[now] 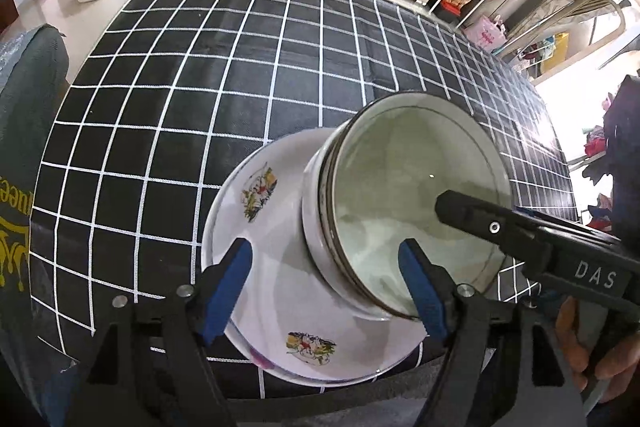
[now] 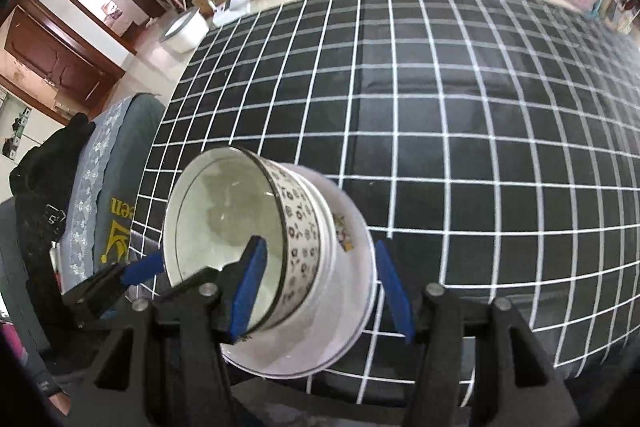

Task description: Organize plates and bowls

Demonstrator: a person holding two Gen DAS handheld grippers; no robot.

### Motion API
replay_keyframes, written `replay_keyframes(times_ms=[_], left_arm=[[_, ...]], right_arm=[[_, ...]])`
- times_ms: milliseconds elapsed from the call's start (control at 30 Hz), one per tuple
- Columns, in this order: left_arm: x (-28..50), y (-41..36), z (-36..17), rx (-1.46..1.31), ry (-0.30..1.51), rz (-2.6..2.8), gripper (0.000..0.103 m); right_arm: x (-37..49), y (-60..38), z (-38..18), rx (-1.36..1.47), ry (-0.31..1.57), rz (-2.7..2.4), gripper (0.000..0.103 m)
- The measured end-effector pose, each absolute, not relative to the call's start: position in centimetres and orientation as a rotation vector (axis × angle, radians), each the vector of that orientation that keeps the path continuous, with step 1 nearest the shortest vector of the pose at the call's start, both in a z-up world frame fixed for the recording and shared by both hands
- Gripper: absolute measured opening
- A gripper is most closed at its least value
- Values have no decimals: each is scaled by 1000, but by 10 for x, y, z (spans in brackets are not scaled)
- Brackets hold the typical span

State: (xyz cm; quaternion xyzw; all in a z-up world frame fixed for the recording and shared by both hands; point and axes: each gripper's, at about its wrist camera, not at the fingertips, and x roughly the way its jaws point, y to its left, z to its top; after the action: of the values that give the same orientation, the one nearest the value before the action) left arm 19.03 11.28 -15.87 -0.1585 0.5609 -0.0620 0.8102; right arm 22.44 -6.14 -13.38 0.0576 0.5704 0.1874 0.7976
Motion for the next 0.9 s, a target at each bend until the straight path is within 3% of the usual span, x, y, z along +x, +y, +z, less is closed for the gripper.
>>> replay_keyframes(times_ms=[567, 667, 900], left_arm=[[117, 87, -71, -153, 846, 9, 74], [95, 71, -53, -100, 780, 7, 81], [50, 47, -21, -77, 651, -18, 87]], right_arm=[[145, -108, -67, 15, 923, 340, 61], [123, -116, -54, -5, 852, 326, 61], [74, -139, -35, -39, 724, 296, 72]])
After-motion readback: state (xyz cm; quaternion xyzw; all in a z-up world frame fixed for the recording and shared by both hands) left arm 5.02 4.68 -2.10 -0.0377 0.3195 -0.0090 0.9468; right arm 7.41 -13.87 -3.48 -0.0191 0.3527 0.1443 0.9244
